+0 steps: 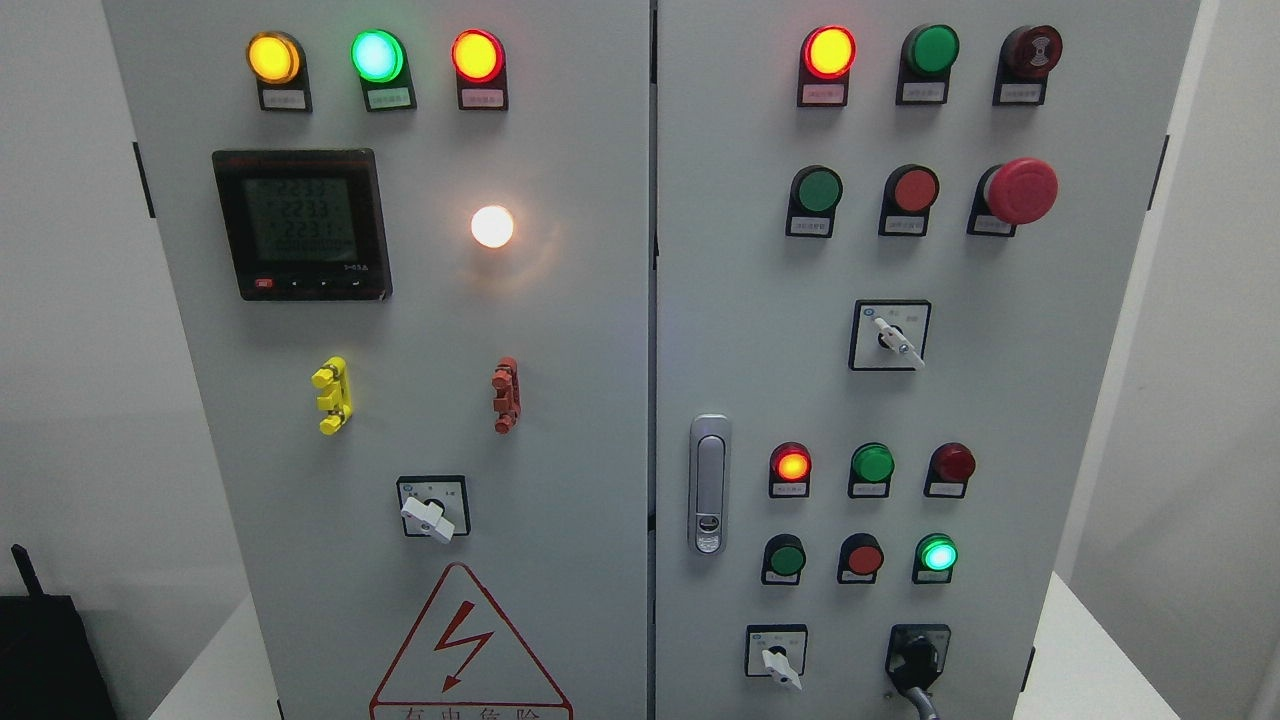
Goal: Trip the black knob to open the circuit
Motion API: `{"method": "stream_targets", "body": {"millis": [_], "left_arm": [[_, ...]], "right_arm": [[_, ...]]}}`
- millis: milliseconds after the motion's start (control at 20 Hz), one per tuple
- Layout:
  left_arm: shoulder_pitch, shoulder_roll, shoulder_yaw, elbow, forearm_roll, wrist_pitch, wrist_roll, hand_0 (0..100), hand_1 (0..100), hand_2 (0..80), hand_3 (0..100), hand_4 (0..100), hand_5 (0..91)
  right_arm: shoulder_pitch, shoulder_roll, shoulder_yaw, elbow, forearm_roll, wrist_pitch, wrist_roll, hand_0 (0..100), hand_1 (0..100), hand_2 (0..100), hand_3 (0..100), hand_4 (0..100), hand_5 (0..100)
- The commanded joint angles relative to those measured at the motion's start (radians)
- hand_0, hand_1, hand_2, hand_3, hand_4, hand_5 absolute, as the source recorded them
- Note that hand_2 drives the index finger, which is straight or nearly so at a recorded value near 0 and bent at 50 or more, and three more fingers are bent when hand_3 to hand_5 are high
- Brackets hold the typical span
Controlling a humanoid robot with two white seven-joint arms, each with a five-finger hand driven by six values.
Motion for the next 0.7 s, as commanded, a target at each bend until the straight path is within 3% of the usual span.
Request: {"method": "stream_targets", "body": {"millis": [0,650], "left_arm": [[0.000,0.000,0.000,0.000,-0.023,0.000,0.000,12,39,0.0,0,0,0.0],[0.000,0.000,0.000,0.000,-0.023,-0.001,0.000,12,39,0.0,0,0,0.0]], "right_arm": [[-0.003,0.004,0.010,-0.005,0.000,-0.003,0.003,0,0,0,100,100,98],[0.001,0.004,0.005,-0.006,0.000,-0.004,0.002,0,0,0,100,100,98]]}}
